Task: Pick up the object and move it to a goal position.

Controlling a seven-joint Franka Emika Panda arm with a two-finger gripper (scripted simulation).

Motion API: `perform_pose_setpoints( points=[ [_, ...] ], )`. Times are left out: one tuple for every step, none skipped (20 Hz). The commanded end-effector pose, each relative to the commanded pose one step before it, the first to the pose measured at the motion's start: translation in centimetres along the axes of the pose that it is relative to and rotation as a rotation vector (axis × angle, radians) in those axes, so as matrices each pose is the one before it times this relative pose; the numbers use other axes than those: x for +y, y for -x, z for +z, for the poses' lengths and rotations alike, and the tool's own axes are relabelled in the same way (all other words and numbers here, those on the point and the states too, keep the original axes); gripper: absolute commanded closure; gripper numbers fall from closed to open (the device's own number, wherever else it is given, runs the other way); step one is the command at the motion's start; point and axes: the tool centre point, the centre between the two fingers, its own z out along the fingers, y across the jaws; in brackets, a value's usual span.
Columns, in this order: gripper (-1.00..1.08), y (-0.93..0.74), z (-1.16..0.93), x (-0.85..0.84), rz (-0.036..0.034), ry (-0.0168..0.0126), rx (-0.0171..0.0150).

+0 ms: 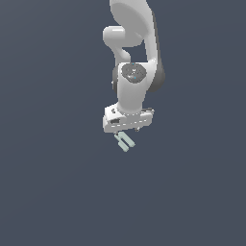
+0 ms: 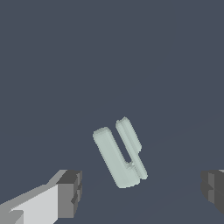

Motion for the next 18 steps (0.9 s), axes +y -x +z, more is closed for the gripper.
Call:
perform_pose_setpoints(
  points=[
    [-0.92, 0.289, 1.039, 0.143, -0.04936, -0.00140, 0.00156],
    [-0.92, 0.136, 0.463, 0.046, -0.02280, -0.00081, 0.00101],
    [-0.92, 0.149, 0.487, 0.040, -0.02420, -0.00097, 0.00116],
    [-0.92, 0.163, 0.510, 0.032, -0.02558, -0.00114, 0.00134],
    [-0.92, 0.175, 0.528, 0.021, -0.02680, -0.00132, 0.00153],
    [-0.92, 0.180, 0.525, 0.009, -0.02697, -0.00145, 0.00168],
    [-0.92, 0.182, 0.515, -0.004, -0.02676, -0.00155, 0.00181],
    [-0.92, 0.177, 0.485, -0.016, -0.02552, -0.00158, 0.00188],
    [-0.92, 0.169, 0.453, -0.025, -0.02414, -0.00157, 0.00191],
    [-0.92, 0.161, 0.423, -0.034, -0.02277, -0.00155, 0.00194],
    [-0.92, 0.151, 0.393, -0.040, -0.02140, -0.00151, 0.00194],
    [-0.92, 0.142, 0.364, -0.045, -0.02001, -0.00146, 0.00192],
    [-0.92, 0.132, 0.335, -0.049, -0.01864, -0.00139, 0.00188],
    [-0.92, 0.122, 0.307, -0.050, -0.01724, -0.00131, 0.00183],
    [-0.92, 0.112, 0.280, -0.051, -0.01587, -0.00123, 0.00176],
    [-0.92, 0.102, 0.254, -0.051, -0.01449, -0.00114, 0.00167],
    [-0.92, 0.091, 0.228, -0.050, -0.01311, -0.00104, 0.00156],
    [-0.92, 0.082, 0.202, -0.046, -0.01172, -0.00094, 0.00144]
  ],
)
